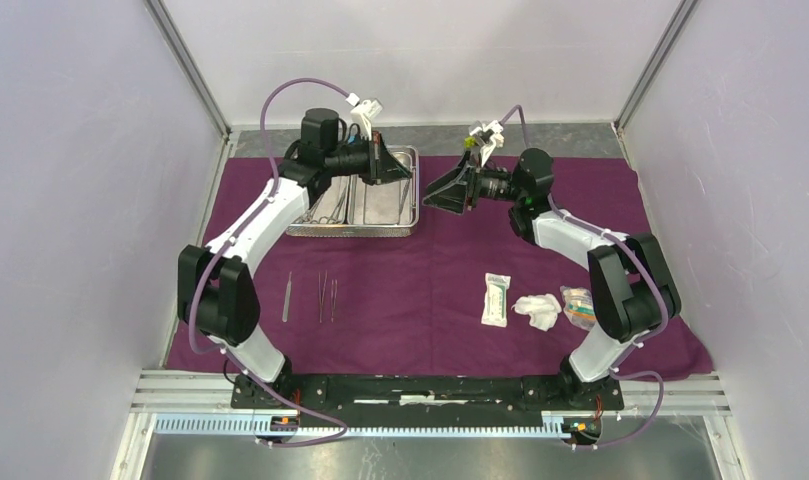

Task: Open and lay out the surgical kit
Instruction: Place the medical item in the surgical kit.

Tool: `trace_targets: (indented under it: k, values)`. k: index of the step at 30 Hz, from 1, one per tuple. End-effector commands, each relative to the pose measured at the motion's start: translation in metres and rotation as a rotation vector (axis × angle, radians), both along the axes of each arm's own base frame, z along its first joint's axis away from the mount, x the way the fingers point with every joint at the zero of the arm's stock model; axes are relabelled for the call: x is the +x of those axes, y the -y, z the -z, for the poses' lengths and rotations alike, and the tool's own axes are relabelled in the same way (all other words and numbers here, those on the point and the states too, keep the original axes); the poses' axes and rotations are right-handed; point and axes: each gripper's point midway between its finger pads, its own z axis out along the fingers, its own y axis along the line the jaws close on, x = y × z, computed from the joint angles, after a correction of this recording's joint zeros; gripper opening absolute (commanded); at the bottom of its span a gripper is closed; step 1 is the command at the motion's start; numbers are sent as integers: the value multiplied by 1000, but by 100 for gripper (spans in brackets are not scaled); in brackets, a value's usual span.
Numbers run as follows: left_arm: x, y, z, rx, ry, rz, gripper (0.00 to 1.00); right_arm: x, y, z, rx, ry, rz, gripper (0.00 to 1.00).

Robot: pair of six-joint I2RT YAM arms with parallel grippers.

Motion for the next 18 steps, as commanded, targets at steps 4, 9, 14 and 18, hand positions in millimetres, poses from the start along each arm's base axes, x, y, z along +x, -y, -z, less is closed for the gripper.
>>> trace_targets:
  k: [4, 9, 14, 18]
  values:
    - [-2, 8, -55, -189, 59, -63, 2, 1, -12, -16, 65, 23, -4, 58]
    - [-4, 12, -58, -244, 25, -55, 2, 6, -13, -3, 52, -5, 11, 58]
    - [-4, 13, -55, -263, 13, -56, 2, 8, -14, 2, 55, -20, 10, 58]
    - [-3, 14, -52, -271, 3, -61, 2, 10, -17, 4, 61, -36, 1, 54]
